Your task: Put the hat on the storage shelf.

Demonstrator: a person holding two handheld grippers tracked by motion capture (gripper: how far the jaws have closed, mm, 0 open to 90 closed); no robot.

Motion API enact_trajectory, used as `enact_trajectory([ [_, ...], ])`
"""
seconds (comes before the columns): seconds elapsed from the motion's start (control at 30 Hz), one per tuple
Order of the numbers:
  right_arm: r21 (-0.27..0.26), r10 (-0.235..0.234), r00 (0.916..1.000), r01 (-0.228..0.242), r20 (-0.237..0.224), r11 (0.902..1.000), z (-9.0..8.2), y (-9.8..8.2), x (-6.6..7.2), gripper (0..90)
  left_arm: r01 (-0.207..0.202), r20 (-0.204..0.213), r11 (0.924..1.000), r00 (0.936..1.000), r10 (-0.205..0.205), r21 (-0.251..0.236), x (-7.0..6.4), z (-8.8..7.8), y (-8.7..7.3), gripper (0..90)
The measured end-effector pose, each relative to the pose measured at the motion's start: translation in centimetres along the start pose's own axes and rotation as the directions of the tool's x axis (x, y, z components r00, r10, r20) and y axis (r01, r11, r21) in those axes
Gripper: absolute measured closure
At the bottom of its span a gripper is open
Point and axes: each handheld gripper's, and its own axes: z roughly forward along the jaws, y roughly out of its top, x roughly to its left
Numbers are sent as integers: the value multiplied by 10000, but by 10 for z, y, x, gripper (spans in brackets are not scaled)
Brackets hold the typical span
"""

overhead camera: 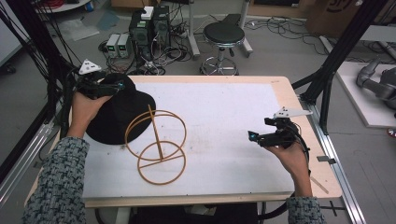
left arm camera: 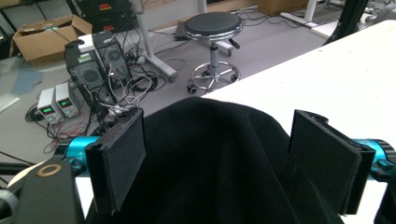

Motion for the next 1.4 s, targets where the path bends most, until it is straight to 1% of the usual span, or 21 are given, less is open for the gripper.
enact_trajectory([
  [0.07,-17,-49,10000,49,-13,10000,0,0,0,58,27,24,10000,10000,-27,27,0,1,0,200],
  [0.1,14,-27,10000,27,-13,10000,0,0,0,58,30,-48,9999,10000,-29,163,1,4,0,201],
  [0.17,12,-57,10000,57,-13,10000,0,0,0,58,84,-61,9997,9999,-82,230,3,5,-1,210],
  [0.27,47,-10,10000,10,-30,10000,1,-1,0,58,43,-87,9994,10000,-40,351,3,7,-3,236],
  [0.3,59,12,10000,-12,-19,10000,1,-1,1,58,-34,-209,9989,9998,44,478,3,7,-3,255],
  [0.37,81,-36,10000,36,-37,10000,2,-1,0,58,10,-198,9990,9998,-1,443,3,7,-4,284],
  [0.43,68,-10,10000,10,-51,10000,2,-1,1,58,-150,-247,9985,9996,163,525,3,6,-4,337],
  [0.47,84,33,10000,-32,-47,10000,2,-2,1,58,-150,-247,9985,9996,163,525,3,6,-4,365],
  [0.5,101,19,10000,-19,-32,9999,3,-2,1,58,-193,-228,9986,9995,205,502,3,6,-4,401],
  [0.53,107,52,10000,-52,-23,9999,3,-2,1,58,-139,-174,9991,9997,146,406,3,6,-5,433],
  [0.63,45,121,9999,-121,-44,9999,2,-2,0,58,-118,-151,9994,9998,123,336,3,6,-7,487],
  [0.87,-36,128,9999,-128,-76,9999,1,-2,0,58,-256,-167,9986,9995,265,471,4,6,-9,608],
  [0.97,-65,152,9998,-152,-88,9999,1,-2,0,58,-138,-144,9986,9998,146,520,3,7,-10,640],
  [1.0,-66,126,9999,-126,-33,9999,0,-2,0,58,-150,-117,9985,9998,156,522,3,8,-10,655],
  [1.03,-44,201,9998,-201,-21,9998,0,-2,0,58,-231,-155,9980,9996,240,589,3,7,-10,667],
  [1.13,-39,140,9999,-140,-22,9999,1,-2,-1,58,-248,-136,9981,9996,256,572,3,7,-10,725],
  [1.17,-39,140,9999,-140,-22,9999,1,-2,-1,58,-266,-107,9979,9996,272,595,3,6,-10,725],
  [1.2,-50,157,9999,-157,-32,9999,1,-2,-1,58,-282,-97,9981,9995,287,555,3,5,-10,765],
  [1.27,-31,155,9999,-155,-35,9999,1,-2,-1,58,-286,-74,9980,9995,291,562,3,5,-10,794],
  [1.3,-10,162,9999,-162,-35,9999,1,-2,-1,59,-432,-87,9973,9990,438,602,3,5,-10,811],
  [1.4,7,160,9999,-160,-25,9999,1,-2,-1,58,-525,-82,9968,9986,531,595,3,4,-10,854],
])
